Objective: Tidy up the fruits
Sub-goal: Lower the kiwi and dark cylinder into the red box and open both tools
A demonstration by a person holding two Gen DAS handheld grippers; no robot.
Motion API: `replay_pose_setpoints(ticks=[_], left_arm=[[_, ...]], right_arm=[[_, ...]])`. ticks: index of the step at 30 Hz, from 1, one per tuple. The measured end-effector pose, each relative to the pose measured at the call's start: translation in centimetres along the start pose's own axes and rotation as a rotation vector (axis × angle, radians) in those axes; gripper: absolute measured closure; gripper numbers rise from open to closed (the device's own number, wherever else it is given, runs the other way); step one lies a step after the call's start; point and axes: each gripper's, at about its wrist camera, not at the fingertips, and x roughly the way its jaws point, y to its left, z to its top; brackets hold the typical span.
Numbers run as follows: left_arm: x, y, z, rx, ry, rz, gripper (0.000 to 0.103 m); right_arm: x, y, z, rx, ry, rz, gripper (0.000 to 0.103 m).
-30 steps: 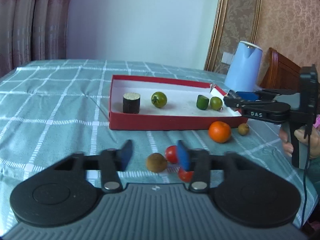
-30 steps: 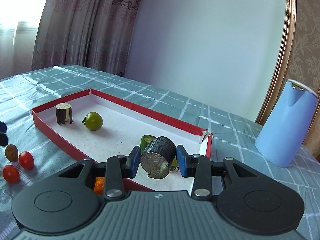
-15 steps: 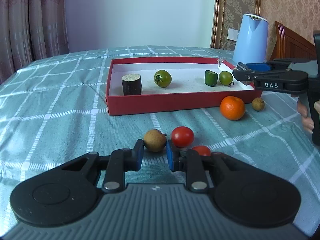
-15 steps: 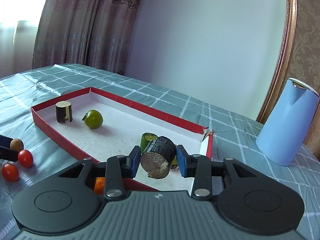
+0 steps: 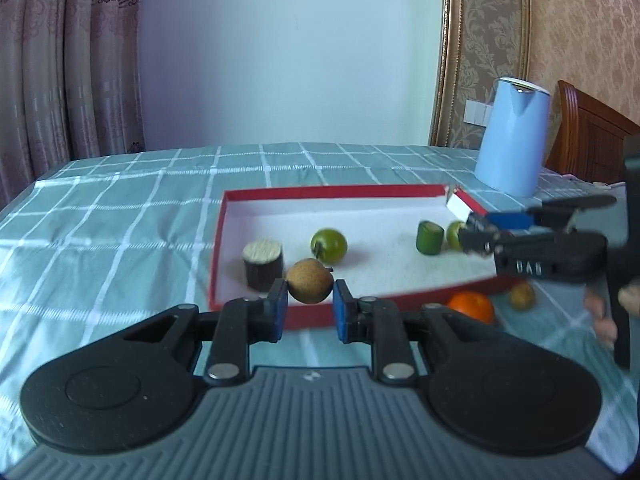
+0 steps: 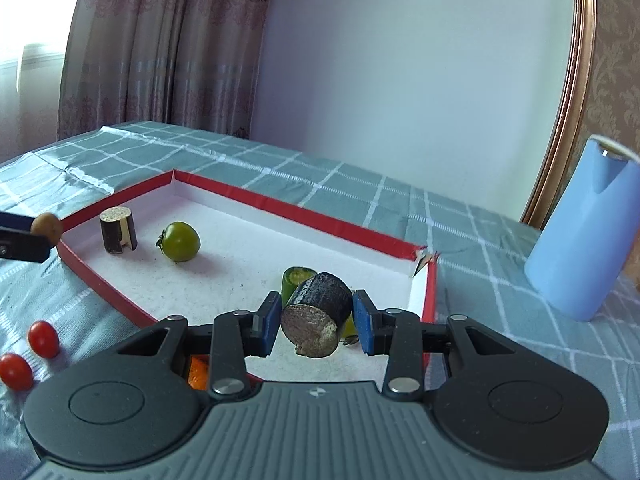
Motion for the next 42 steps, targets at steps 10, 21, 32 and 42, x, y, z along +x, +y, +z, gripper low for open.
replay_pose_setpoints(ticks=[10, 21, 32, 42], left_arm=[[6.2, -2.0, 1.5, 0.064, 0.098, 0.042, 0.082], [8.8, -1.6, 1.1, 0.029, 0.157, 0.081, 0.078], [8.6, -1.4, 1.0, 0.015, 0.148, 0.085, 0.066], [7.8, -1.6, 0.9, 0.019, 0.111, 0.077, 0.025]], right_arm=[[2.6, -0.4, 0.2, 0.042, 0.067, 0.038, 0.066], [3.4, 0.8, 1.0, 0.037, 0.087, 0.064, 0.066], [3.8, 0.2, 1.0, 0.105, 0.116, 0.123, 0.064], [3.0, -0.5, 0.8, 0.154, 0.085, 0.131, 0.048]])
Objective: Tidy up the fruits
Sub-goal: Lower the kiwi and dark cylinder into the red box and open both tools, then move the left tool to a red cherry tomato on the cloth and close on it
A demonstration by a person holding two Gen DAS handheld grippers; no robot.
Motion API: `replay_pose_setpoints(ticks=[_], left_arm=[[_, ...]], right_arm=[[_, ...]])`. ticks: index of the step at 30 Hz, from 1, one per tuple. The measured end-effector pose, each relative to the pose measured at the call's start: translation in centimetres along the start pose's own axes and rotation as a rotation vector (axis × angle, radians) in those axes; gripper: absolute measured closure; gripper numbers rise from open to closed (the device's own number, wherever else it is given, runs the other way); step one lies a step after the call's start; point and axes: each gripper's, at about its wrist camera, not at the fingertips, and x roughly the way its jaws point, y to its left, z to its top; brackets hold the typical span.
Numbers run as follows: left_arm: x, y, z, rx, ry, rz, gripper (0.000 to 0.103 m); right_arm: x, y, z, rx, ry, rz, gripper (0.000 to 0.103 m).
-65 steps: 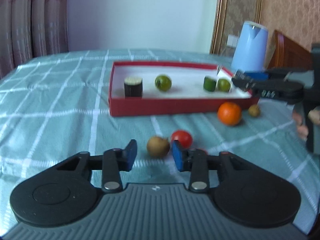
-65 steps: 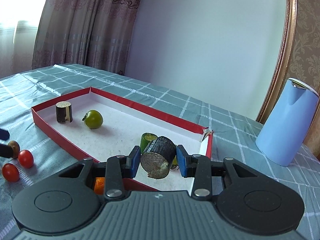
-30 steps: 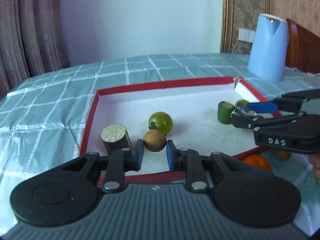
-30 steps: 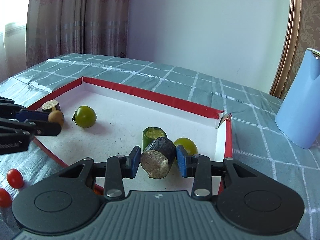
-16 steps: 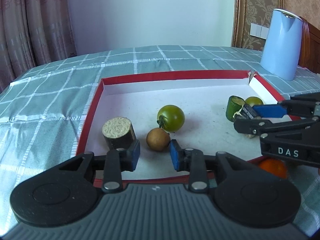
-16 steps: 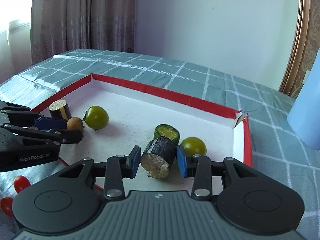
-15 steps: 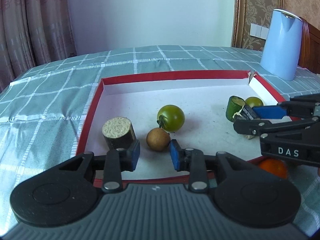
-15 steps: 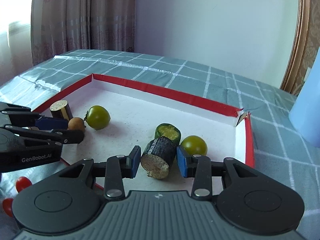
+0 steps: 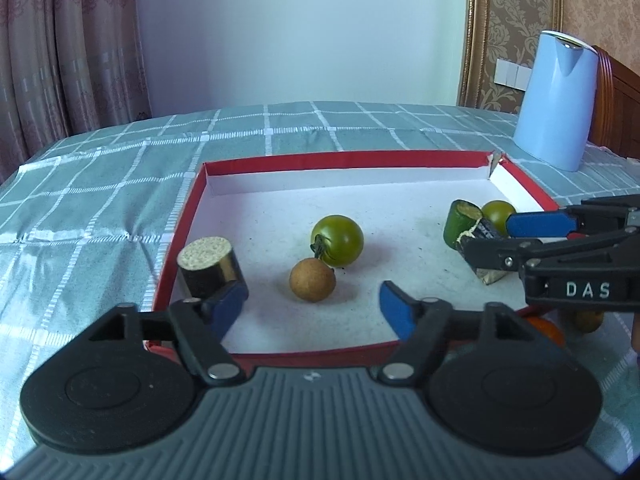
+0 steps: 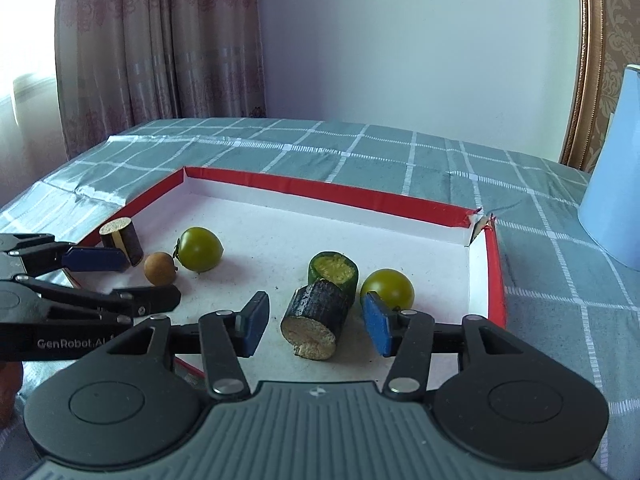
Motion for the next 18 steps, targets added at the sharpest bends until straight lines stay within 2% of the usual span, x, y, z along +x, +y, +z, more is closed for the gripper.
replay_pose_setpoints(ticks=[2, 5, 10, 14, 18], left_arm=[[-0.3, -0.3, -0.2, 0.021, -0.017, 0.007, 0.022], [-0.8, -0.4, -0.2, 0.026, -0.036, 0.000, 0.014], [-1.1, -0.3, -0.3, 0.021, -0.045, 0.000, 0.013], [-1.5, 0.0, -0.5, 0.001, -0.056, 0.000, 0.010], [-1.6, 0.0, -0.6, 0.004, -0.066, 0.017, 0.007]], right_arm=[[-0.2, -0.3, -0.1, 0.017, -0.014, 0.000, 0.041], [-0.5, -0.6, -0.2, 0.036, -0.038, 0.009, 0.041], [-1.0, -1.0, -0.3, 0.076, -0.060, 0.024, 0.040], [-1.4, -1.4, -0.5, 0.106, -0.084, 0.026, 0.032], [-1.3, -1.5, -0.5, 0.117, -0.081, 0.024, 0.032]])
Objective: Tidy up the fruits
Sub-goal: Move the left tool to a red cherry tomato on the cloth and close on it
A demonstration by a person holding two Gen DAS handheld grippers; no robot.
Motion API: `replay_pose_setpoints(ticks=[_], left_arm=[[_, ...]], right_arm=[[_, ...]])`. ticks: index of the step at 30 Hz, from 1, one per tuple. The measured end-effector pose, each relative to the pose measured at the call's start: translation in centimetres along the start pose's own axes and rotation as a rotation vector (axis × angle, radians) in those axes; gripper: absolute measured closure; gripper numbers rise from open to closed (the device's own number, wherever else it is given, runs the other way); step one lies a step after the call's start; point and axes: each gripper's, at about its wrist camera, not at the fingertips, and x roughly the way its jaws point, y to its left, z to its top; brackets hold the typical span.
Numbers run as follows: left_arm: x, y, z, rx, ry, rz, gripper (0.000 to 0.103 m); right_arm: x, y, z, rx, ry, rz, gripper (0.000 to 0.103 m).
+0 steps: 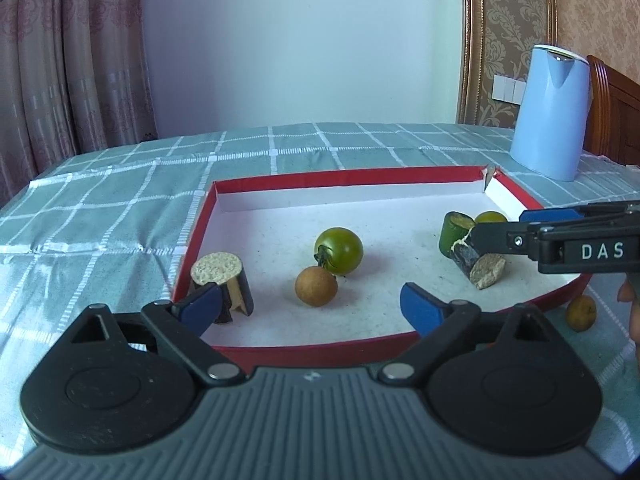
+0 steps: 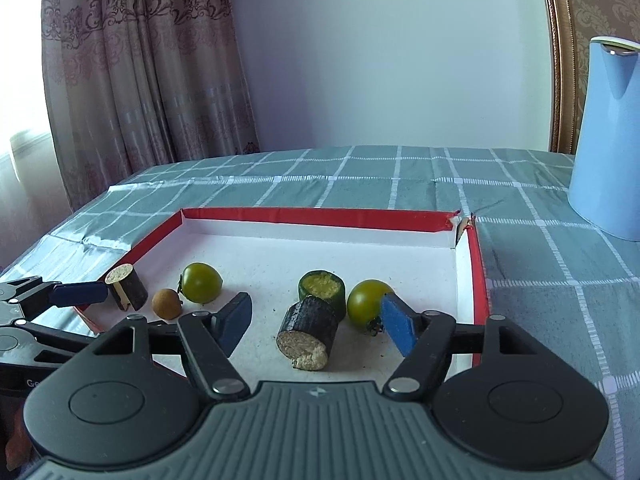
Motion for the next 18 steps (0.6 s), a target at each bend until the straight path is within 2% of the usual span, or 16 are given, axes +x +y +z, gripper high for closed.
replay_pose_setpoints(ticks=[4, 6, 8, 13, 18], left_arm=[[-0.4, 0.2, 0.0, -0.006, -0.012, 0.004, 0.006], [-0.8, 0.6, -0.1, -0.028, -0.032, 0.008, 0.002], [-1.0, 1.0, -0.1, -0.054, -0.035, -0.007, 0.002], [-1.0, 1.0, -0.3, -0.054, -0.025, 0.011, 0.002], [-2.6, 1.0, -1.2, -0.045, -0.051, 0.010, 0.000]], right_arm=[[-0.3, 0.0, -0.2, -0.001, -0.014, -0.015, 0.032], [-0.7, -0.1, -0.3, 0.011, -0.029, -0.026, 0.031], [-0.9, -0.4, -0.5, 0.034, -0.035, -0.028, 0.020], [-1.3, -0.6, -0.8, 0.041, -0.047, -0.045, 0.020], [-2.5, -0.7, -1.4, 0.041, -0.070, -0.063, 0.020]])
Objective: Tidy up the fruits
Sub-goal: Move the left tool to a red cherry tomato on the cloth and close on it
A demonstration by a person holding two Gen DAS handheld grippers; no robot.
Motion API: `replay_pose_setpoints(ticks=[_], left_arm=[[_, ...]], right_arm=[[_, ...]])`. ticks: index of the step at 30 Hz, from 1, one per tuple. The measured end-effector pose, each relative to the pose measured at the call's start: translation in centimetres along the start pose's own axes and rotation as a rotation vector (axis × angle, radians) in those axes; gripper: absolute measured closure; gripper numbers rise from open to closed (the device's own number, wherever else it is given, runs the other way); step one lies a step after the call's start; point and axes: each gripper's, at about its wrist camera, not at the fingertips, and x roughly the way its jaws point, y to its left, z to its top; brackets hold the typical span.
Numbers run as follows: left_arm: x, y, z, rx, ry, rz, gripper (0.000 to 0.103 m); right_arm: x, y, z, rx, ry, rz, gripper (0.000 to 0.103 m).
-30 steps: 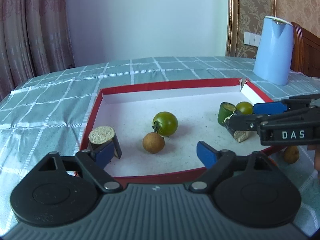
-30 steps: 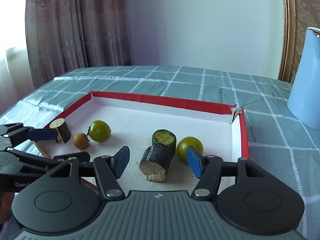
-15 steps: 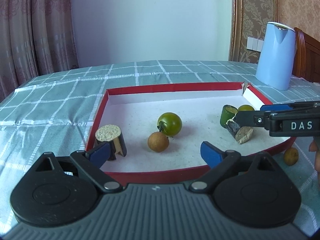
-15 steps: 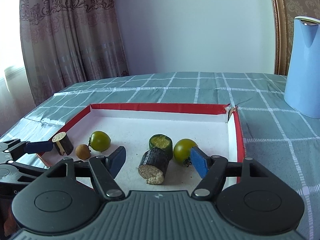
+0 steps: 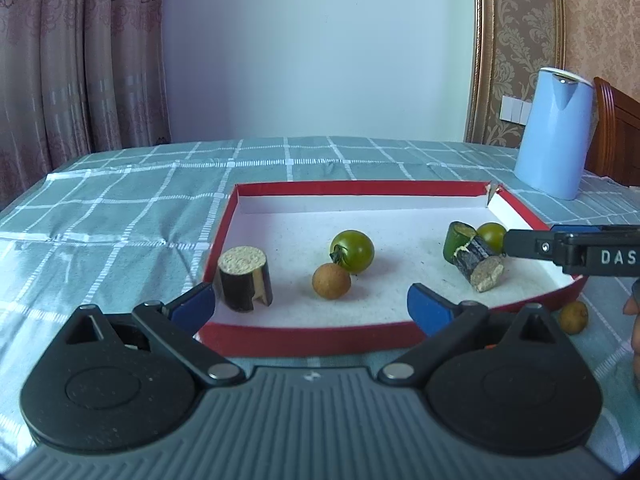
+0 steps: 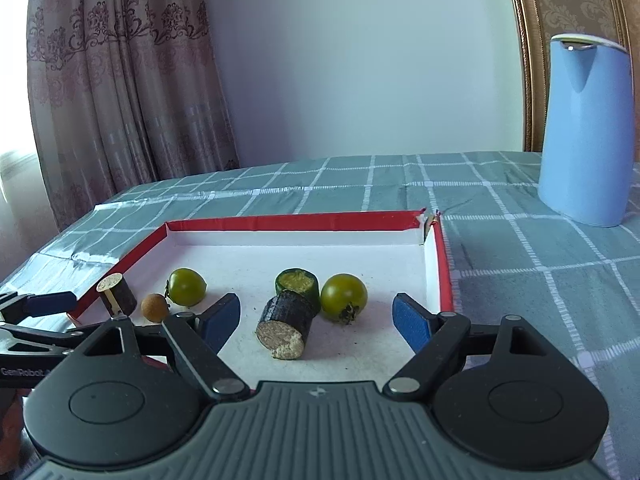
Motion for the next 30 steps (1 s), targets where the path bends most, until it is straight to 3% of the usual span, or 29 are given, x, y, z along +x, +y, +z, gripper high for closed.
replay_pose_setpoints(ticks=[8, 12, 19, 25, 28, 30], left_arm=[[-4.0, 0.7, -3.0, -0.007, 0.006, -0.013, 0.000], [-6.5, 1.7, -4.3, -0.076, -0.003, -0.037, 0.000], [-7.1, -1.0, -5.1, 0.007, 0.048, 0.020, 0.000], [-6.9, -4.2, -6.1, 0.132, 0.069, 0.044, 0.013], [-6.5, -5.0, -6.4, 0.163, 0.085, 0.040, 0.029], [-6.5, -5.1, -6.5, 0.161, 0.081, 0.031, 0.050]], right_arm=[[-0.3, -0.5, -0.4, 0.044, 0.024, 0.009, 0.020], [-0.3, -0.8, -0.7, 0.067, 0.040, 0.032, 0.020], [-1.3, -0.7, -0.9, 0.055, 0.004, -0.008, 0.020], [-1.8, -1.1, -1.0, 0.070, -0.002, -0.022, 0.020], [-1.8, -1.0, -1.0, 0.066, -0.003, -0.021, 0.020], [-1.9, -0.9, -1.1, 0.059, -0.009, -0.026, 0.020]])
